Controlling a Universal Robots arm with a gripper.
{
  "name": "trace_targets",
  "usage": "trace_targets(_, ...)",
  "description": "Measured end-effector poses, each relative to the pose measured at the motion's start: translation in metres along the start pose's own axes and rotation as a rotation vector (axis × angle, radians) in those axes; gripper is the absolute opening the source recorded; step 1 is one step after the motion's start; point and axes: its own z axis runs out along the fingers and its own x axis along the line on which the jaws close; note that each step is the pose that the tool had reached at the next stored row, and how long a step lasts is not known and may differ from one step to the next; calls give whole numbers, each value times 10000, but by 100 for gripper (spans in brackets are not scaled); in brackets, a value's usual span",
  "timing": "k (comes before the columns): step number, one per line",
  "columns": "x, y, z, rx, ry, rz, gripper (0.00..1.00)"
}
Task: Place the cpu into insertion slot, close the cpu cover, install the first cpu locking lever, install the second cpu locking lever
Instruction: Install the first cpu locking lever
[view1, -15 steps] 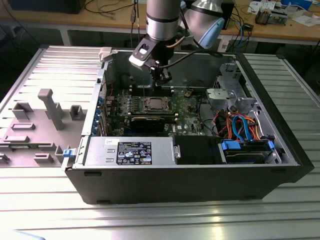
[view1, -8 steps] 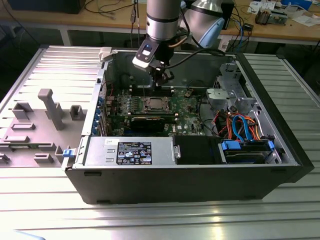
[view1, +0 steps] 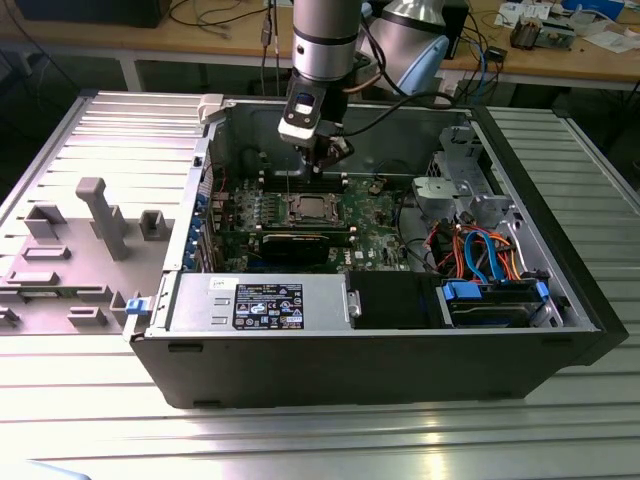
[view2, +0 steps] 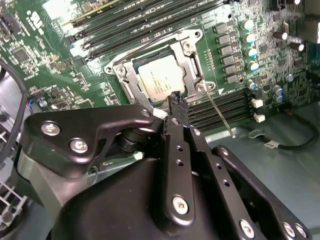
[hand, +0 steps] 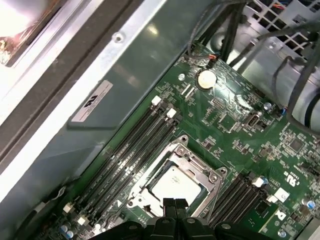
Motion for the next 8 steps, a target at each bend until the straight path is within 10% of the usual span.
trace_targets(8, 0, 0, 0, 3, -1, -251, 11)
